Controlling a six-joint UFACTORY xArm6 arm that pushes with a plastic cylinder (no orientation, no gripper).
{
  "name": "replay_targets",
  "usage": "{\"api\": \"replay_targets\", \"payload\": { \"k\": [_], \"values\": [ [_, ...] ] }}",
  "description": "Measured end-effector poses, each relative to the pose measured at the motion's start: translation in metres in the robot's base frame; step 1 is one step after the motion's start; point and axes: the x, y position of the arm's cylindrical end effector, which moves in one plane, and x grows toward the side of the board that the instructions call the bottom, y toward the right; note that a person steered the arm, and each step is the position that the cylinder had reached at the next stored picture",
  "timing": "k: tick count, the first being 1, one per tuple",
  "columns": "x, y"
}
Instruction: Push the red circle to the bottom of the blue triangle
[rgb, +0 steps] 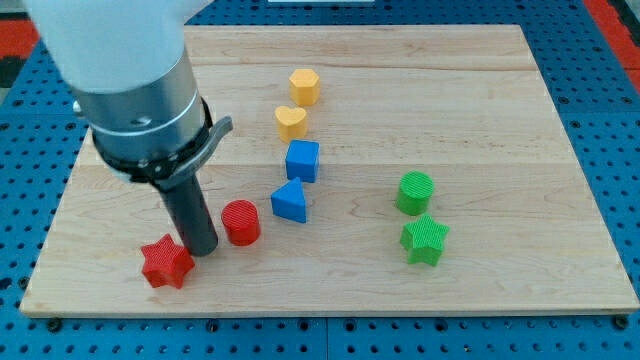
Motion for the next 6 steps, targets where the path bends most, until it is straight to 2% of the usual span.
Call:
{"api": "replay_targets", "payload": {
  "k": [1, 2, 3, 4, 5, 6],
  "values": [
    [0.004, 0.0],
    [-0.026, -0.032],
    [-0.055, -0.033],
    [-0.056, -0.009],
    [-0.015, 0.015],
    [0.001, 0.059]
  ]
}}
